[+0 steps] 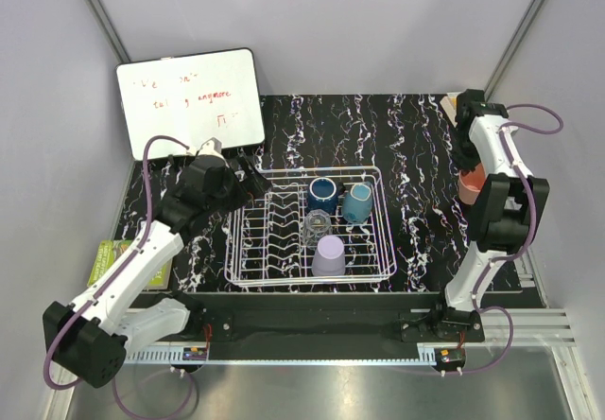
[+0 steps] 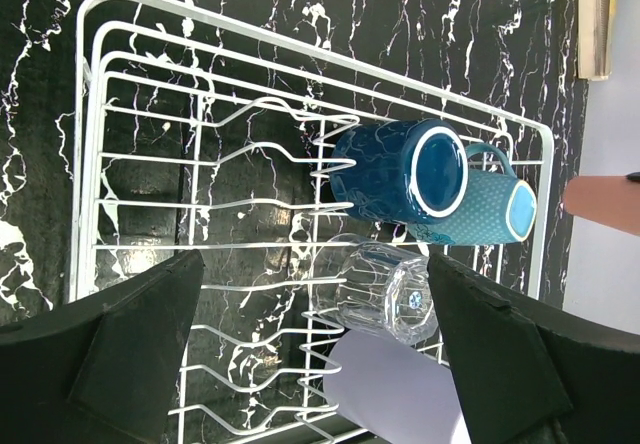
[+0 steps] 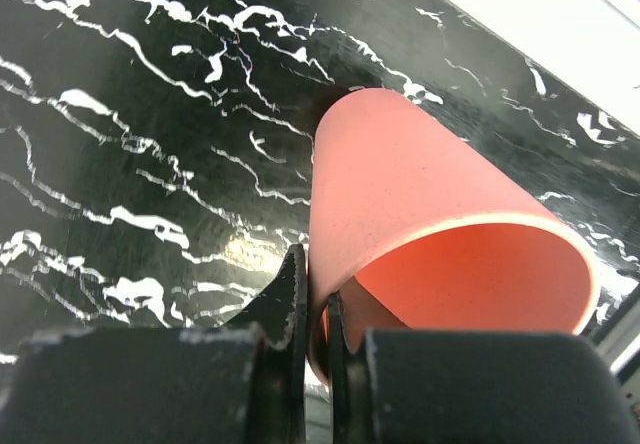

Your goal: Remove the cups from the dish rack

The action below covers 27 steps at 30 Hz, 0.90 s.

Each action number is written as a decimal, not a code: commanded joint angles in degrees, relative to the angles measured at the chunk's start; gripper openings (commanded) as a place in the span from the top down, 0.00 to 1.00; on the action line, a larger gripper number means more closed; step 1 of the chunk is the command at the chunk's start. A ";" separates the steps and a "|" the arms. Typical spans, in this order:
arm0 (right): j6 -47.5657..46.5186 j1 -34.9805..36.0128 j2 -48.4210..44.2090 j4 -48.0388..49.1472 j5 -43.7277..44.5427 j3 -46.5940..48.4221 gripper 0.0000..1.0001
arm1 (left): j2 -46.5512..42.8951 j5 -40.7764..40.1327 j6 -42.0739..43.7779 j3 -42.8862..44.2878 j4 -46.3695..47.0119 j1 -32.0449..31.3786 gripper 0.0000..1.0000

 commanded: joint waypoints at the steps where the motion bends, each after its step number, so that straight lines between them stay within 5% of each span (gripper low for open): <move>1: -1.11 -0.83 2.46 3.44 -3.70 1.90 1.00 | 0.23 1.39 -0.33 0.61 0.98 0.11 0.01; 6: -1.73 -1.19 2.38 9.25 -6.08 -1.09 1.00 | 0.23 1.39 0.81 0.52 0.72 0.11 0.01; 27: -0.58 -5.49 10.82 5.74 -12.23 4.89 1.00 | 5.50 1.39 0.29 2.45 0.02 0.11 0.01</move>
